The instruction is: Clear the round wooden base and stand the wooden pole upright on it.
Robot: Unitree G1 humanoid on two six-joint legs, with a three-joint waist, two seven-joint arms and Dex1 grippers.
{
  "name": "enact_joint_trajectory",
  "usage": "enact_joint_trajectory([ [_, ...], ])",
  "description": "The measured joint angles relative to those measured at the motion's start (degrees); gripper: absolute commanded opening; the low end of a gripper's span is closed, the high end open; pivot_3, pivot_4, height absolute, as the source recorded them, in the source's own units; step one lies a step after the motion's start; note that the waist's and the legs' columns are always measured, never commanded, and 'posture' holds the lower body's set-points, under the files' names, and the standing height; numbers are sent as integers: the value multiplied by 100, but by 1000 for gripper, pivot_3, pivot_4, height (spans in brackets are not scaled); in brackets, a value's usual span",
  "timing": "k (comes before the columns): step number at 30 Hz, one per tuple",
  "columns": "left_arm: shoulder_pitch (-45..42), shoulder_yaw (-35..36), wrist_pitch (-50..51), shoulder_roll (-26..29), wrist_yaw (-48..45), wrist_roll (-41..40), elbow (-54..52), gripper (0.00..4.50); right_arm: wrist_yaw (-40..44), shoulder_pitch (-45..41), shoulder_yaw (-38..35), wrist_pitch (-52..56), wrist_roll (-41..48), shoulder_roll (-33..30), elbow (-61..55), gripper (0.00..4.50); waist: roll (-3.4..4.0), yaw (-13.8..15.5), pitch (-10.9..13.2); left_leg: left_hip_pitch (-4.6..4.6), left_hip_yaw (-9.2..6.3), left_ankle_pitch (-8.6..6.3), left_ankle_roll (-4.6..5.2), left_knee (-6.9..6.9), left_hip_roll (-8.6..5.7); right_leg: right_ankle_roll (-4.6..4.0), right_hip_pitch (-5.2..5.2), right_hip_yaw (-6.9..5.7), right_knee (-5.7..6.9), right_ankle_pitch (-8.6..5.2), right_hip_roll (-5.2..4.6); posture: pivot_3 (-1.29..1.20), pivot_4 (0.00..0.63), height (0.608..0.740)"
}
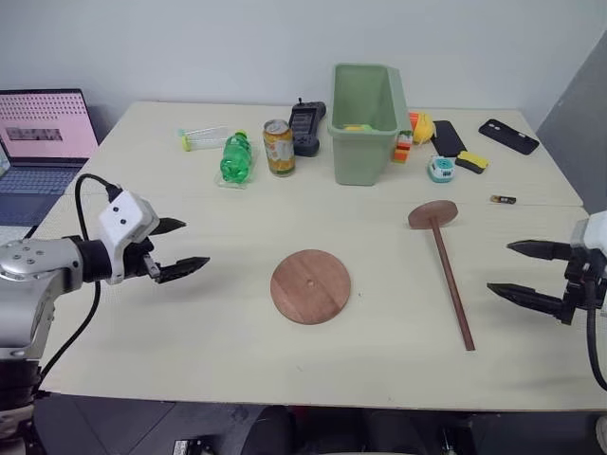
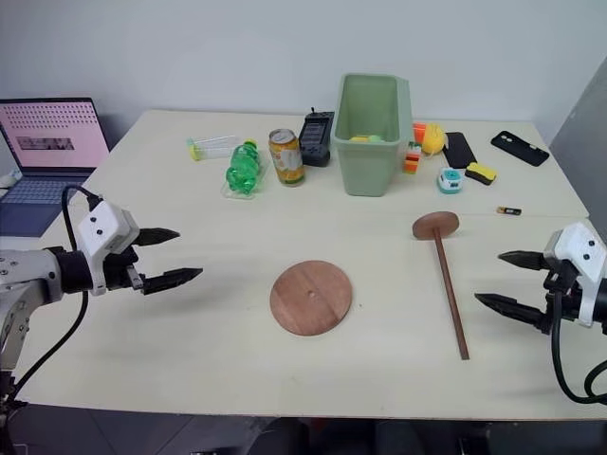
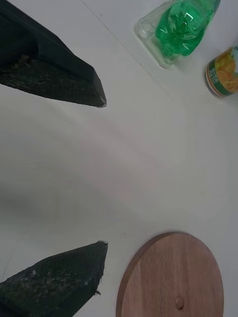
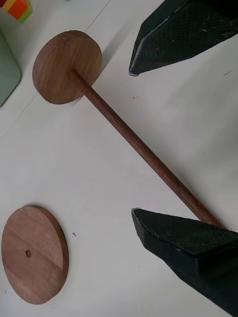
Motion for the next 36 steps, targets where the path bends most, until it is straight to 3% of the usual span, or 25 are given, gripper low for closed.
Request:
enact_joint_trajectory([
  [15,-79,-128,-177,-92,-81,196,64,4500,-159,-56,0,-8,-210,112,6,4491,0,1,0,-1,0,0,0,1,-1,0,0,0,0,0,1,0,150,740],
  [22,-903,-465,-105,-532,-177,-120,-465,4500,-741,-209,-48,622,248,562,-510,4491,-3,14,1,-26,-4,0,0,25,-4,0,-3,-1,2,0,3,0,150,740],
  [30,-1886,-1917,-49,-1576,-657,-230,-971,4500,-2410,-937,161,2039,864,1103,-1374,4491,-4,2,1,-35,-4,-1,1,57,-8,0,1,-1,12,0,10,0,150,740],
  [36,-2322,-2399,-425,-2157,-852,-82,-764,4500,-3957,-2049,770,3625,986,1691,-1364,4491,-2,-23,1,-35,-3,-1,1,57,-5,0,-2,2,14,0,17,0,150,740],
])
